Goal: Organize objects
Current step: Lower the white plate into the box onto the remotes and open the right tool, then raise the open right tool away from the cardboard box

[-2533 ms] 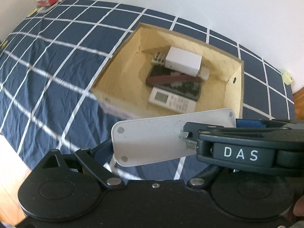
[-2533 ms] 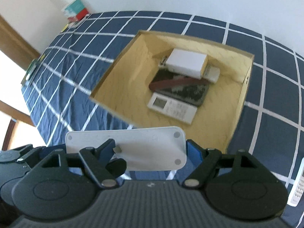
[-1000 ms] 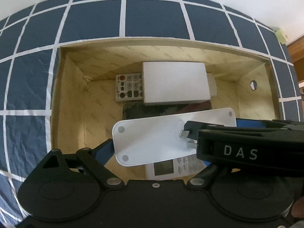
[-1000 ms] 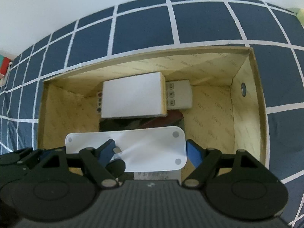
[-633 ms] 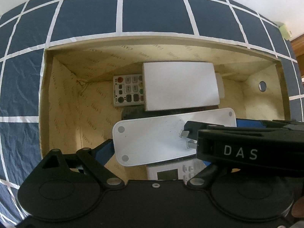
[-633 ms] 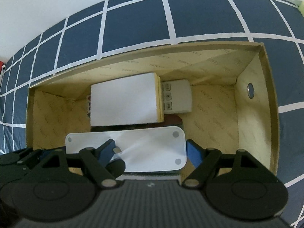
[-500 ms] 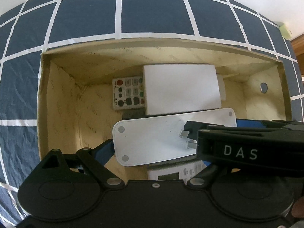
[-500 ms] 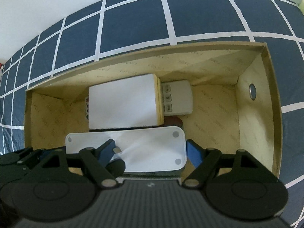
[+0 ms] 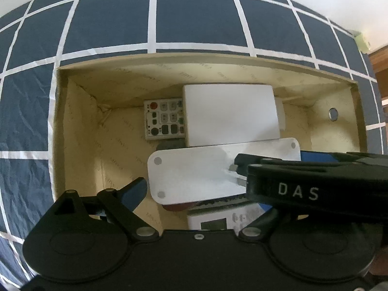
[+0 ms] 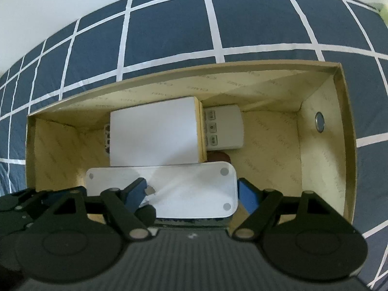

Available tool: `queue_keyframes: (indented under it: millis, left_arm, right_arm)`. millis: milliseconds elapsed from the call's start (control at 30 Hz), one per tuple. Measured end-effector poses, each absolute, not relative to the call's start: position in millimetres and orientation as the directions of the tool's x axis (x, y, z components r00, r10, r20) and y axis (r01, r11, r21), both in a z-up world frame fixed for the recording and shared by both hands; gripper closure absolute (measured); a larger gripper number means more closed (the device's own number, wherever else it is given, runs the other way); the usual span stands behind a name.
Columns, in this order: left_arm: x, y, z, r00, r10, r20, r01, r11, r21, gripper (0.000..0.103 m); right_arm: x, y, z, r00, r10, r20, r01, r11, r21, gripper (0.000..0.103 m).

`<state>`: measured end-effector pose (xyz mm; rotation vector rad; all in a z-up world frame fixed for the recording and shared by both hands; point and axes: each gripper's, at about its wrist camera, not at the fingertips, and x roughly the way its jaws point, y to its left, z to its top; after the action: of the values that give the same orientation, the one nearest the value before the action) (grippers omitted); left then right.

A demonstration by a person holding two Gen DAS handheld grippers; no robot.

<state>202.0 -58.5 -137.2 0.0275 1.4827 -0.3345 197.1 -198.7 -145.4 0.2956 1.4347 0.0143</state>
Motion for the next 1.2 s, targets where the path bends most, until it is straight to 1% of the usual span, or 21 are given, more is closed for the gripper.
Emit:
queue_keyframes:
  millis: [400, 467, 533, 600, 667, 833, 1000, 1200]
  left_arm:
    - [178.5, -47.4, -102.3, 0.117, -0.199, -0.973, 0.209, 0.963, -0.171, 0.007]
    - [169.7, -46.8, -94.2, 0.134, -0.198, -0.971, 0.212, 0.963, -0.167, 0.007]
    - [160.0, -46.8, -85.9, 0.149, -0.198, -0.969, 0.215, 0.963, -0.164, 0.007]
    - [149.6, -46.8, -77.8, 0.164, -0.201, -0.966, 0.213, 0.963, -0.165, 0.004]
    - [139.8, -47.4, -70.7, 0.178, -0.204, -0.963, 0.211, 0.963, -0.165, 0.004]
    - [113.5, -49.9, -54.0, 0.213, -0.205, -0.955, 0.214, 0.964, -0.159, 0.001]
    - [91.2, -54.0, -41.1, 0.236, -0.203, -0.950, 0.217, 0.964, -0.153, 0.000]
    - [73.0, -71.4, -34.1, 0.253, -0.191, -0.949, 0.231, 0.964, -0.132, 0.000]
  right_arm:
    - [183.2, -199.1, -103.5, 0.224, 0.169, -0.960, 0.127, 0.971, 0.200, 0.020]
    - [174.3, -203.6, -93.8, 0.243, 0.168, -0.955, 0.129, 0.971, 0.204, 0.019]
    - [164.2, -209.6, -85.6, 0.262, 0.168, -0.950, 0.142, 0.967, 0.210, 0.013]
    - [152.2, -215.2, -78.0, 0.277, 0.167, -0.946, 0.151, 0.965, 0.214, 0.012]
    - [139.3, -220.9, -71.0, 0.290, 0.163, -0.943, 0.156, 0.964, 0.214, 0.012]
    - [104.5, -236.0, -55.1, 0.325, 0.142, -0.935, 0.179, 0.961, 0.209, 0.007]
    - [72.6, -251.8, -43.3, 0.355, 0.129, -0.926, 0.200, 0.957, 0.210, 0.001]
    - [42.0, -275.6, -36.2, 0.380, 0.114, -0.918, 0.238, 0.947, 0.216, 0.000]
